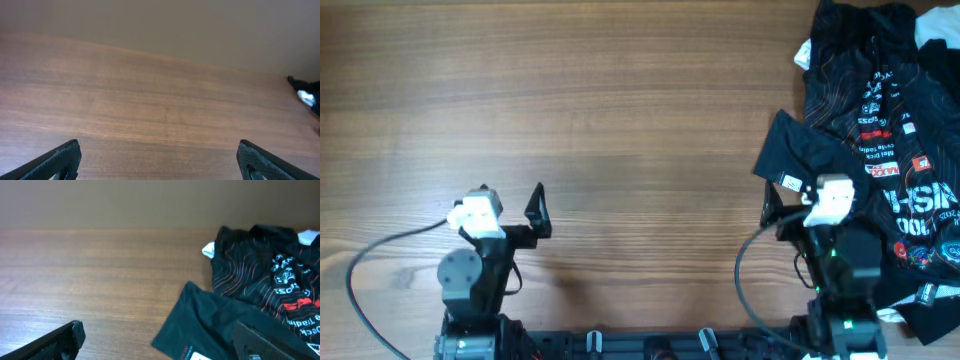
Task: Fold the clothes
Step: 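Reach the right gripper into the black jersey pile and grasp a jersey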
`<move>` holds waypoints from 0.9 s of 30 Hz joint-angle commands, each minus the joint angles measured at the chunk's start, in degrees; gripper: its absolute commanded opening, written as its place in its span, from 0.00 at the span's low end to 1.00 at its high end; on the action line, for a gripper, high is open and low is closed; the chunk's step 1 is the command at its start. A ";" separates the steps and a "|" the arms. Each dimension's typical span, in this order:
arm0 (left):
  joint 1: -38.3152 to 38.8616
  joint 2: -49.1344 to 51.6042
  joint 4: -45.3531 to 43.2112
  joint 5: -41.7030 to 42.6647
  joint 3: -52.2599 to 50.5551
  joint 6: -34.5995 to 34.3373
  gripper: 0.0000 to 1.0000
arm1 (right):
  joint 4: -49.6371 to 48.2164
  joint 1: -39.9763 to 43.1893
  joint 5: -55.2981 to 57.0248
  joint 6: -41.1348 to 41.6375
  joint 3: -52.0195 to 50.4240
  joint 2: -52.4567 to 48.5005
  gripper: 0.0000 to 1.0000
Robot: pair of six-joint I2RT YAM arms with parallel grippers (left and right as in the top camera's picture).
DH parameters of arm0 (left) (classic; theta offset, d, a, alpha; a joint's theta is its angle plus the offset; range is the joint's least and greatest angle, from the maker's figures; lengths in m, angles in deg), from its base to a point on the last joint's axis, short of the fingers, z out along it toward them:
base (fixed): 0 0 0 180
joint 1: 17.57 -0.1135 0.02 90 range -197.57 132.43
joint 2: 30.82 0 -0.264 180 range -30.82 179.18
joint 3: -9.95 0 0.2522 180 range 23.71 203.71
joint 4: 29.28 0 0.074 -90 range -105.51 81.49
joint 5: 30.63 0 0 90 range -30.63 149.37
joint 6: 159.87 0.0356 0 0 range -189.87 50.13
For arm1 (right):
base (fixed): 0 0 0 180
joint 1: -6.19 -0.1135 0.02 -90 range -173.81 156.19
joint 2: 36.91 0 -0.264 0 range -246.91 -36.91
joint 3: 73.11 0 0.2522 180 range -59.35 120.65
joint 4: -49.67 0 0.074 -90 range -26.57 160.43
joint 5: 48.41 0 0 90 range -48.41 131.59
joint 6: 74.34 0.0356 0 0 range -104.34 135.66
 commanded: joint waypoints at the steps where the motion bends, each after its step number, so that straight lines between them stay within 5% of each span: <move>1: 0.26 12.46 2.10 0.68 8.44 -2.19 1.00 | 4.48 -0.13 1.22 0.83 9.33 -11.91 1.00; 8: 0.26 38.25 21.22 1.11 29.31 -3.17 1.00 | 25.90 1.05 -0.79 0.70 36.09 -45.40 1.00; 13: 0.26 42.86 21.20 1.11 29.75 -3.37 1.00 | 19.17 1.77 10.88 2.47 37.53 -56.76 1.00; 22: 0.26 42.91 21.16 1.14 29.75 -3.37 1.00 | 8.81 1.86 10.14 2.16 37.53 -80.30 0.99; 23: 0.26 42.91 21.18 1.14 29.75 -3.39 1.00 | 9.51 1.86 10.14 2.16 37.53 -81.74 0.90; 25: 0.26 42.91 20.79 1.14 29.75 -3.39 1.00 | 11.47 1.86 10.14 2.21 37.53 -81.92 0.34; 27: 0.26 42.88 20.72 1.14 29.75 -3.37 1.00 | 12.68 1.84 10.08 2.34 37.66 -80.46 0.04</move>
